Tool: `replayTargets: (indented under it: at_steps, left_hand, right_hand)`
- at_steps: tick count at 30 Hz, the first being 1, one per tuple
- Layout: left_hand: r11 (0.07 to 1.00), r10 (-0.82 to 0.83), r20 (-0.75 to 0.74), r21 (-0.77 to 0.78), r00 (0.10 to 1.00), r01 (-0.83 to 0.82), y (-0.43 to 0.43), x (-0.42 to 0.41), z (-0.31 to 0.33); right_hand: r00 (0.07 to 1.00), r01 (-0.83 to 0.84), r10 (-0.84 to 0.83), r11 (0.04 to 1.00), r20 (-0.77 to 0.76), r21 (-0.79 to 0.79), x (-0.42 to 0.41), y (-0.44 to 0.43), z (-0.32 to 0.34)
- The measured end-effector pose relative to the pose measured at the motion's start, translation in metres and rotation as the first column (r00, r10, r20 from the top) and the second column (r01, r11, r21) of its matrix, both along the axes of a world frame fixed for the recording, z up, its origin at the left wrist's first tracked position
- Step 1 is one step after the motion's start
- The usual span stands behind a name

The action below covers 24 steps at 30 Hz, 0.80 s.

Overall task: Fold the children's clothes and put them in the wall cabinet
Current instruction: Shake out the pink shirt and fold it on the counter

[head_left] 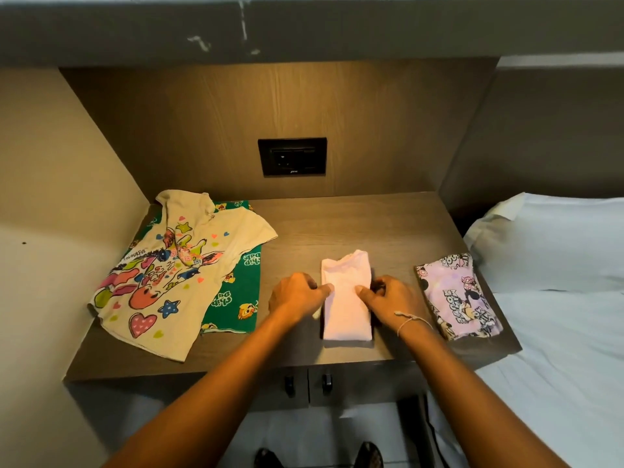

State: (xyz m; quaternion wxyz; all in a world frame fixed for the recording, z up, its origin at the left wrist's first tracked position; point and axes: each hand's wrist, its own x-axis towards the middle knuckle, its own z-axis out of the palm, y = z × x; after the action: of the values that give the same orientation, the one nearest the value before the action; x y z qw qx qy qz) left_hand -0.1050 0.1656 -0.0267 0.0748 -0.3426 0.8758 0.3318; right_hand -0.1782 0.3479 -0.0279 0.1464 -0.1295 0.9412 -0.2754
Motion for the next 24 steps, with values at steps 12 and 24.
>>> replayTargets:
  at_steps: [12,24]
  left_hand:
    - [0.965,0.154,-0.119,0.23,0.981,-0.124,0.014,-0.015,-0.006]
    - [0.796,0.22,-0.496,0.589,0.84,0.139,0.1,-0.057,0.041]
  right_hand:
    - [0.969,0.201,-0.176,0.97,0.176,-0.134,0.007,-0.02,-0.003]
    - [0.953,0.288,-0.301,0.873,0.031,-0.393,-0.026,0.082,0.072]
